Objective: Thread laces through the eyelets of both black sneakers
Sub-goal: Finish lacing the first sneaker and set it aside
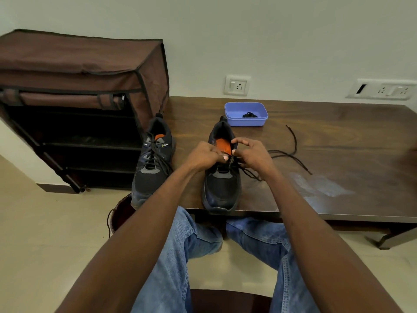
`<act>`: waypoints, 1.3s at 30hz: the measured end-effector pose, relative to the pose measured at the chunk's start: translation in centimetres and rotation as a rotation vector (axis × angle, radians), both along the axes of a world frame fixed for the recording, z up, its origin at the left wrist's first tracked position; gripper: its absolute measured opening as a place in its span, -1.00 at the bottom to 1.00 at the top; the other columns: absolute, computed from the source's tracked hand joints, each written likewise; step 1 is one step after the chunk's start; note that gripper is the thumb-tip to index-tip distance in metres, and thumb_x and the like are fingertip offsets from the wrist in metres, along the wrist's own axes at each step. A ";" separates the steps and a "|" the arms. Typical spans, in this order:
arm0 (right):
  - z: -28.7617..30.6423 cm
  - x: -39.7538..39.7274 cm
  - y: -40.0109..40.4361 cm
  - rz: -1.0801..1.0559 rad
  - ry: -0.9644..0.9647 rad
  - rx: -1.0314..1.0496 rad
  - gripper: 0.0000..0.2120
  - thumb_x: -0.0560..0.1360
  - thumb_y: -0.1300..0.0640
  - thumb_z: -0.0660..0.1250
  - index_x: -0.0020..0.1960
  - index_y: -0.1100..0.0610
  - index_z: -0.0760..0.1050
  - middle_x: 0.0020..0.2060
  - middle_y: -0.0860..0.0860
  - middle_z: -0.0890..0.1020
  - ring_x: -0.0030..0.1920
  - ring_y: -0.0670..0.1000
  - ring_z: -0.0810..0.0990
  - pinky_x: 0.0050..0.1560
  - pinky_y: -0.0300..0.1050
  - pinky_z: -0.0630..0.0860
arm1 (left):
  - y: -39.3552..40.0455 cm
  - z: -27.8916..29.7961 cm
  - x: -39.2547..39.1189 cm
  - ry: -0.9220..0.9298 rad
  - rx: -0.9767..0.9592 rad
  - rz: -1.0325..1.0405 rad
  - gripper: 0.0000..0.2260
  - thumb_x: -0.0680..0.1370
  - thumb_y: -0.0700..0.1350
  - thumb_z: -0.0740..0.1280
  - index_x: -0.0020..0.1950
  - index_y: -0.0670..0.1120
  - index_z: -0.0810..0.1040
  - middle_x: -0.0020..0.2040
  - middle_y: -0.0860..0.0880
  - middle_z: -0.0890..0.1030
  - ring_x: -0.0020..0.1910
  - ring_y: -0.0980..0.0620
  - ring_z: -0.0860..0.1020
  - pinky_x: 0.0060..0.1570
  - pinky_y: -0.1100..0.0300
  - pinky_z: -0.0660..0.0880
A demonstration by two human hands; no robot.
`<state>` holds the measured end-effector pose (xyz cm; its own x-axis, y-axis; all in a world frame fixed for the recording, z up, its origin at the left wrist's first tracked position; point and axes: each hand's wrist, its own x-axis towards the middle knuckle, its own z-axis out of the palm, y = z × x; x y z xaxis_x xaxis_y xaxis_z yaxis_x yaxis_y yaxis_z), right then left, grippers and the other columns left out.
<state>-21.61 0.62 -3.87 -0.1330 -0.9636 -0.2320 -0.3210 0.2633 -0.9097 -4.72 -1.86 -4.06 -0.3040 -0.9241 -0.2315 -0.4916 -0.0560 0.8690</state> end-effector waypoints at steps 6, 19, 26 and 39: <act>0.1 -0.2 0.0 -0.015 -0.045 0.028 -0.70 0.53 0.29 0.36 0.15 -0.05 0.59 0.01 0.19 0.69 -0.16 0.02 0.65 -0.24 -0.14 0.59 | -0.3 0.8 1.9 0.505 0.312 0.423 -0.84 0.53 -0.34 0.27 -0.21 -0.15 0.50 -0.26 -0.08 0.55 -0.28 0.06 0.57 0.02 0.09 0.58; -0.3 -0.1 -0.1 0.021 0.052 -0.069 -0.77 0.49 0.16 0.43 0.03 -0.16 0.61 -0.07 0.09 0.69 -0.07 0.09 0.69 -0.03 0.07 0.68 | 0.2 -0.8 -1.1 -0.350 -0.432 -0.142 -0.74 0.53 -0.08 0.45 0.22 -0.03 0.66 0.59 -0.11 0.14 0.56 -0.13 0.02 0.55 -0.05 0.03; -0.5 -0.1 -0.2 0.016 0.122 -0.074 -0.72 0.50 0.14 0.42 0.16 -0.12 0.60 -0.11 0.06 0.70 -0.07 0.10 0.71 -0.02 0.09 0.68 | 0.1 -0.7 -0.5 -0.311 -0.395 -0.122 -0.93 0.55 -0.13 0.42 -0.01 -0.09 0.68 0.57 -0.07 0.20 0.55 -0.08 0.06 0.51 0.00 0.03; -1.0 -0.3 -0.8 0.014 0.111 -0.056 -0.70 0.52 0.13 0.42 0.21 -0.12 0.58 0.00 0.01 0.68 -0.07 -0.01 0.69 -0.03 -0.02 0.66 | -0.9 -0.4 2.2 -0.160 -0.572 0.497 -0.87 0.57 -0.32 0.26 0.05 -0.23 0.59 0.35 -0.20 0.32 0.34 -0.12 0.34 0.39 0.08 0.33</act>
